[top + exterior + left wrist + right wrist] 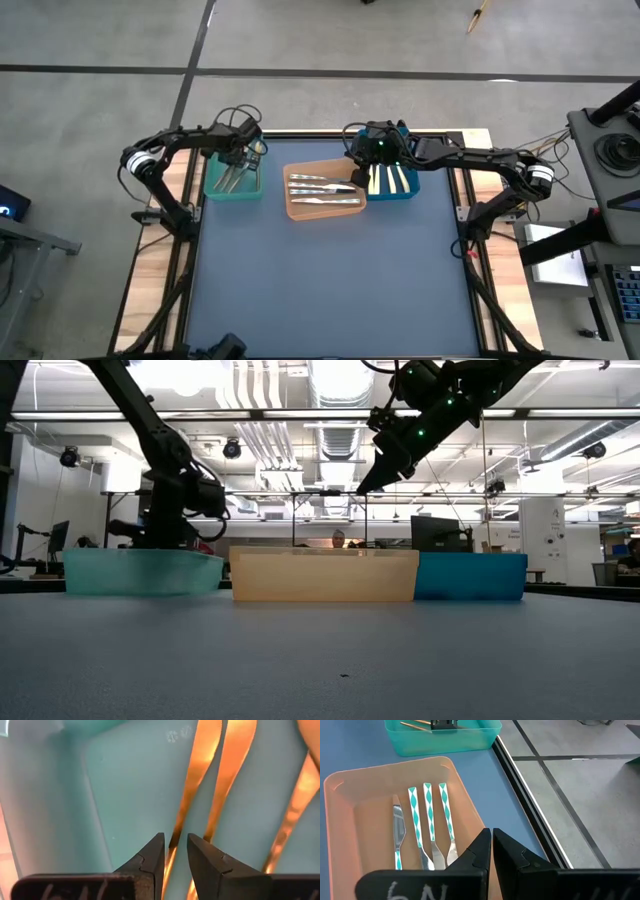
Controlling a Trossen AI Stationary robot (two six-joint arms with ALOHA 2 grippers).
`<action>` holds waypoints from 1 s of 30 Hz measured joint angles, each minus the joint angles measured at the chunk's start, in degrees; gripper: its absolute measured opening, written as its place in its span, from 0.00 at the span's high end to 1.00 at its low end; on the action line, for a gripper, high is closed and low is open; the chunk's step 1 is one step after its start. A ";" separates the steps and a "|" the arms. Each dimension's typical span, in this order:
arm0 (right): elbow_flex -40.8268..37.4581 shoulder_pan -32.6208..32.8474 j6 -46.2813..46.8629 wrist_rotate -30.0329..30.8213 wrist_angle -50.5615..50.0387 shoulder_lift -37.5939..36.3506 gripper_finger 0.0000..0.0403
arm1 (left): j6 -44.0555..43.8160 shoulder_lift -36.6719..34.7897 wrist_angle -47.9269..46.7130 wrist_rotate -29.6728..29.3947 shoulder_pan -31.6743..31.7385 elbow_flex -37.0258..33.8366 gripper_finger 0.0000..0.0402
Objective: Sort silverware by color (type)
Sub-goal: Adjust the gold knives in the green bin
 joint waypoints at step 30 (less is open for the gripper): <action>-0.01 0.00 0.00 0.00 0.02 0.00 0.98 | 1.55 -2.67 -2.76 6.22 -4.06 0.07 0.84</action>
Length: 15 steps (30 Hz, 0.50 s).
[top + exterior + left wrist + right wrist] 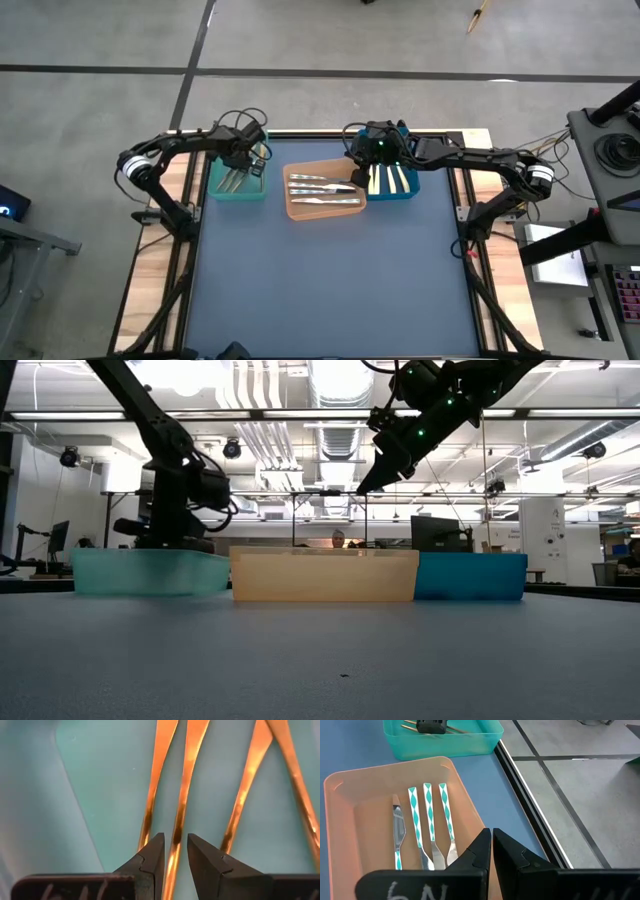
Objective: Sort silverware by color (type)
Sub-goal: Adjust the gold knives in the green bin
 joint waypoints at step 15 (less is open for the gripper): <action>0.00 0.00 0.00 -0.02 0.00 0.00 0.98 | -0.12 -0.44 -0.16 1.09 -0.35 0.10 0.84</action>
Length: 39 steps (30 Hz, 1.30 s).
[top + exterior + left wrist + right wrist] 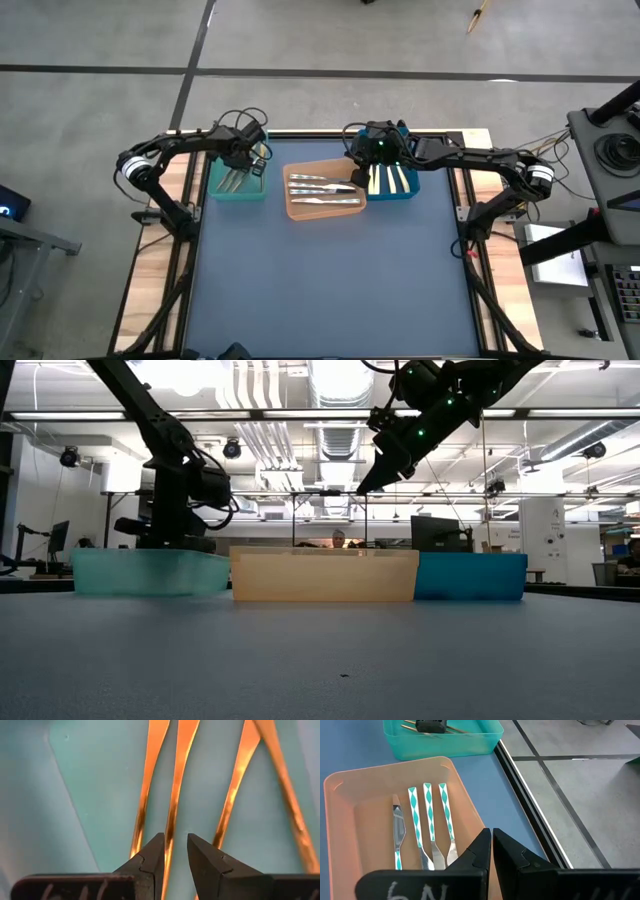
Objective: Sort silverware by color (type)
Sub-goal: Adjust the gold knives in the green bin
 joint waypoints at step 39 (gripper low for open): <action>-0.09 0.00 0.96 0.02 -0.02 0.00 0.98 | 4.80 -0.30 3.53 5.83 -2.70 -0.25 0.84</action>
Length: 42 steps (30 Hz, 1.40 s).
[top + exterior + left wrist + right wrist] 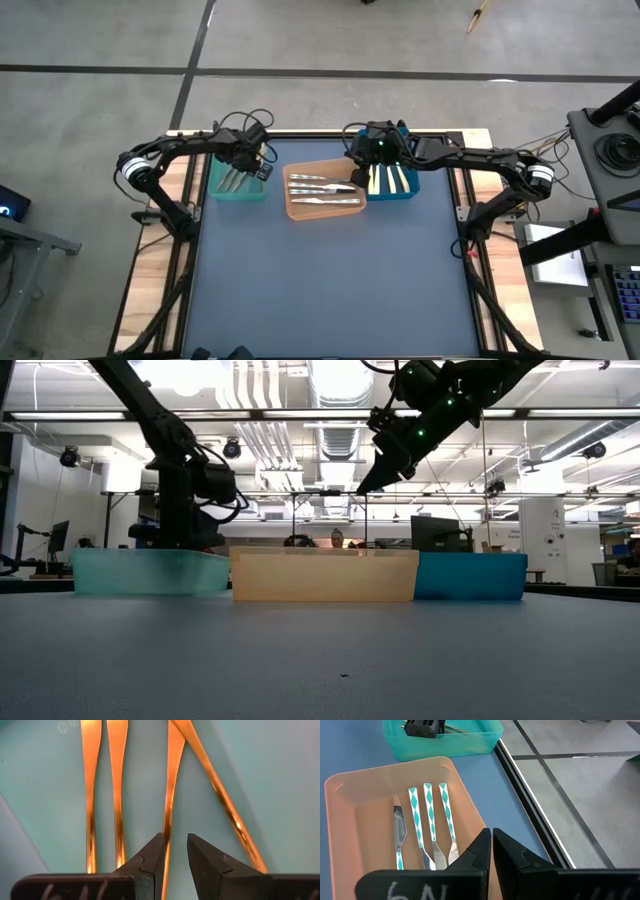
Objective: Sort silverware by color (type)
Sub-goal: Adjust the gold knives in the green bin
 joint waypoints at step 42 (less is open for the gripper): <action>0.02 0.00 0.09 -0.02 0.02 0.00 0.98 | -3.66 -4.77 3.12 -2.92 0.18 -1.73 1.00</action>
